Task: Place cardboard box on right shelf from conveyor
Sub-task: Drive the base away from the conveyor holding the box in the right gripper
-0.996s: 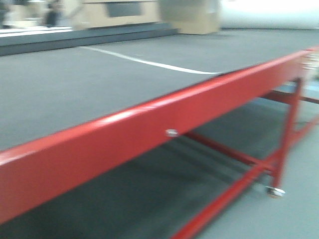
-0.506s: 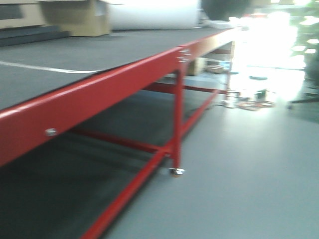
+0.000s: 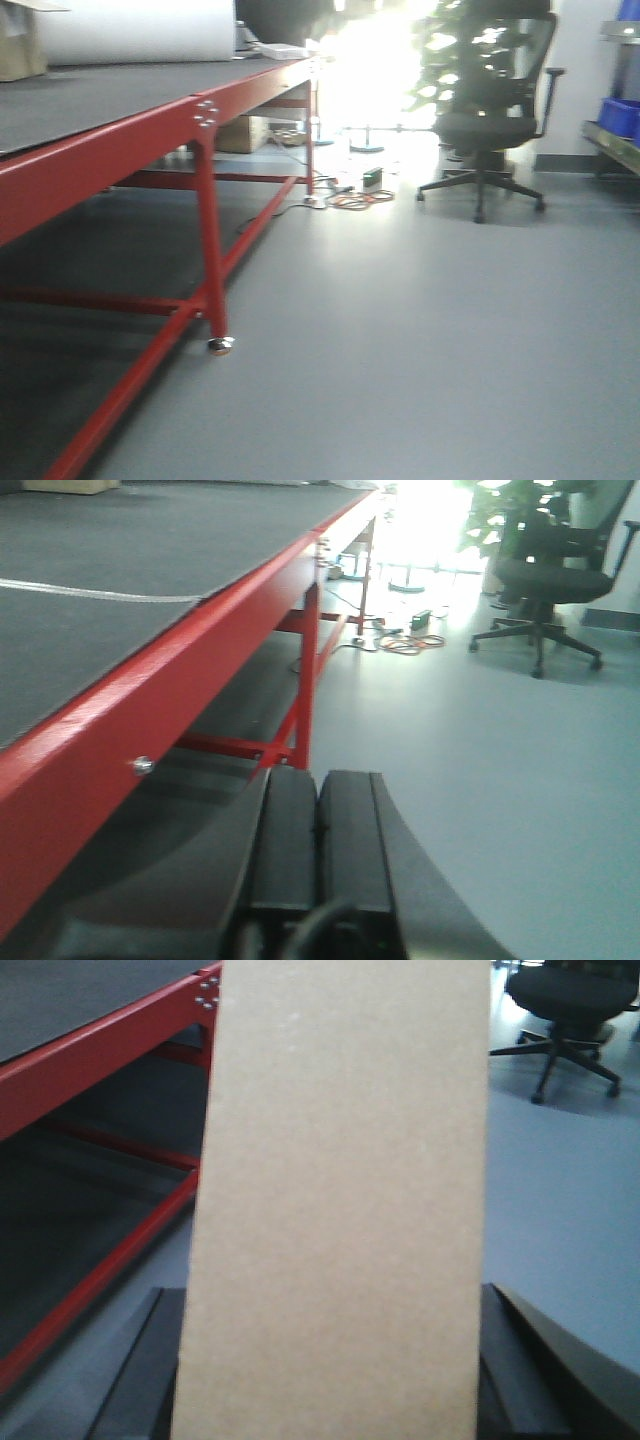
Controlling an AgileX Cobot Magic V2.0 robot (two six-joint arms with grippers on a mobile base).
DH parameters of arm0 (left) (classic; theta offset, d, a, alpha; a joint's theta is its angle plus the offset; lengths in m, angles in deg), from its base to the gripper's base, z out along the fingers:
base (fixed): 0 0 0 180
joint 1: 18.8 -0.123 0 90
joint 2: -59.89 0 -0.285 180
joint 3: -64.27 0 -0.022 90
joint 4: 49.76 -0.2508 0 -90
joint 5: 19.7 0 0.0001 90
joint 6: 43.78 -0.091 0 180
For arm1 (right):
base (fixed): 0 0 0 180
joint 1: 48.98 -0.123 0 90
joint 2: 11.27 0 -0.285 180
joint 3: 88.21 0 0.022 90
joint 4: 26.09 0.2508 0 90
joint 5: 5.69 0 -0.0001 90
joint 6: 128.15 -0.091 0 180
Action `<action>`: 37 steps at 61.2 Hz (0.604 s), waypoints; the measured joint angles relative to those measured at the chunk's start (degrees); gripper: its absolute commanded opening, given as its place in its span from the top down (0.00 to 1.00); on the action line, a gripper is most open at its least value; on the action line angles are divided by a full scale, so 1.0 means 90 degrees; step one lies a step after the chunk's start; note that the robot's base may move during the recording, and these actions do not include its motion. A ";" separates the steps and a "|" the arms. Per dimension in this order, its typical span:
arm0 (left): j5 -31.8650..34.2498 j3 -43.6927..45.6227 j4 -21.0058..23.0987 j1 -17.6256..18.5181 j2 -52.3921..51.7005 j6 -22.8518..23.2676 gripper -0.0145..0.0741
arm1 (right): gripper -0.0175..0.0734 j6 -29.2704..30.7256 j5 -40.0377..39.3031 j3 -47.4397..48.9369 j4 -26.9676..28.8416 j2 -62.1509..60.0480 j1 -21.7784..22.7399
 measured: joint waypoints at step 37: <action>0.0000 0.0000 0.0000 0.0000 0.0000 0.0000 0.97 | 0.60 0.0000 0.0000 0.0000 0.0000 -0.0014 0.0000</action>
